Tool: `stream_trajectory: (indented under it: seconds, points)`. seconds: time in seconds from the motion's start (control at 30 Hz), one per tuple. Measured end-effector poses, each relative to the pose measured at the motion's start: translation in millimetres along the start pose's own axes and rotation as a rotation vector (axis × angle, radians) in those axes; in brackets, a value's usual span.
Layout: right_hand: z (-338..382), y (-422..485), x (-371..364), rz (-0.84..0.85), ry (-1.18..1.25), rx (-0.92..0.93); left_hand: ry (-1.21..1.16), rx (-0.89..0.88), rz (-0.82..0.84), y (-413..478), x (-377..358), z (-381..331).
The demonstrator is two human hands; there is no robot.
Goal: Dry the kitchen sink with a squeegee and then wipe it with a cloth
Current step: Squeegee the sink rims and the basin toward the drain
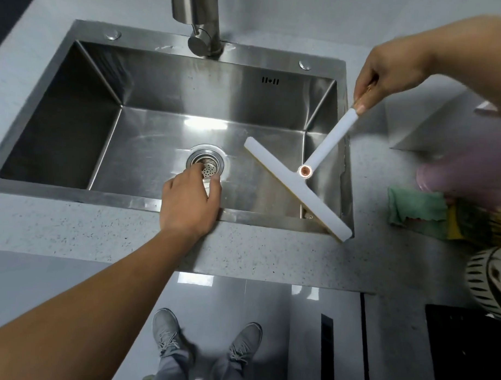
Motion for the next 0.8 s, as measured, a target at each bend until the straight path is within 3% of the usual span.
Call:
stream_trajectory:
  seconds: [0.4, 0.63, 0.8]
  points:
    - [2.2, 2.7, 58.0, -0.383, -0.285, -0.021, 0.003, -0.021, 0.006, 1.4, -0.5, 0.9]
    - [24.0, -40.3, 21.7, -0.166, -0.319, -0.155, -0.067, 0.016, 0.062, 2.1, 3.8, 2.0]
    - [30.9, -77.9, -6.5, -0.163, -0.189, -0.219, -0.136, 0.047, 0.118, 11.0, 26.2, -10.9]
Point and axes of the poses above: each hand's wrist, its own y-axis towards the middle knuckle, its own x-axis out of the back of the hand, z = x × y, the point moved 2 cm from there along y, towards the middle knuckle, and after that the axes turned 10 degrees about -z, right-handed, at the moved point
